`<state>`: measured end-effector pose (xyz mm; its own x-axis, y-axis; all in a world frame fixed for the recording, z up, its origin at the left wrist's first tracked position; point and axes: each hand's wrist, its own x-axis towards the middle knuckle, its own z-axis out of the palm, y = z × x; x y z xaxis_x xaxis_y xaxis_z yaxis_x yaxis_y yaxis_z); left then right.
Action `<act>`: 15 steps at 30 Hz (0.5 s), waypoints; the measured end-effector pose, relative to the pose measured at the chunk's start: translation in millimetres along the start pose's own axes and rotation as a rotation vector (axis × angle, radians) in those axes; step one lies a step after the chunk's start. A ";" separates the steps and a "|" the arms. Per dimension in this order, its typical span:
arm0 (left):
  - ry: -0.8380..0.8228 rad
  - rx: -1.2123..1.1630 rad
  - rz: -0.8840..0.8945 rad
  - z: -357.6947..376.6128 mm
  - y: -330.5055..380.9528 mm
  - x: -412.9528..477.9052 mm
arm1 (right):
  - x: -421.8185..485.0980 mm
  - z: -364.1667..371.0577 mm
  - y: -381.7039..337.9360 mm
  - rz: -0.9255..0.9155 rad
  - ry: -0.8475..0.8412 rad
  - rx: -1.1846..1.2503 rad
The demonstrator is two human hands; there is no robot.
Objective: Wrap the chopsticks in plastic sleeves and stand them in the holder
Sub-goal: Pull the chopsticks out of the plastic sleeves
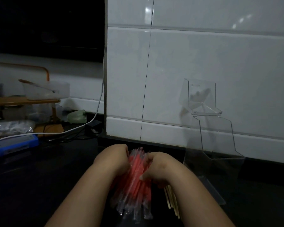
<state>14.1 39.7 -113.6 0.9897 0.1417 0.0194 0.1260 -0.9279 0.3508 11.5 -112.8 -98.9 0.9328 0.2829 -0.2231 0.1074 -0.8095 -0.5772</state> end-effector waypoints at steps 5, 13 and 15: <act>0.008 0.029 0.006 1.4 0.6 1.4 | 0.3 -2.1 -0.1 -0.002 0.012 -0.009; 0.060 0.027 0.044 -1.6 1.6 -1.5 | -2.1 -7.9 1.1 0.036 0.067 0.005; 0.060 0.000 0.061 -3.3 3.5 -3.0 | -2.3 -8.8 1.3 0.059 0.027 -0.007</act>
<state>11.4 37.2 -109.3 0.9897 0.1058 0.0969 0.0660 -0.9353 0.3476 12.5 -119.0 -92.2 0.9467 0.2202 -0.2353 0.0538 -0.8281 -0.5580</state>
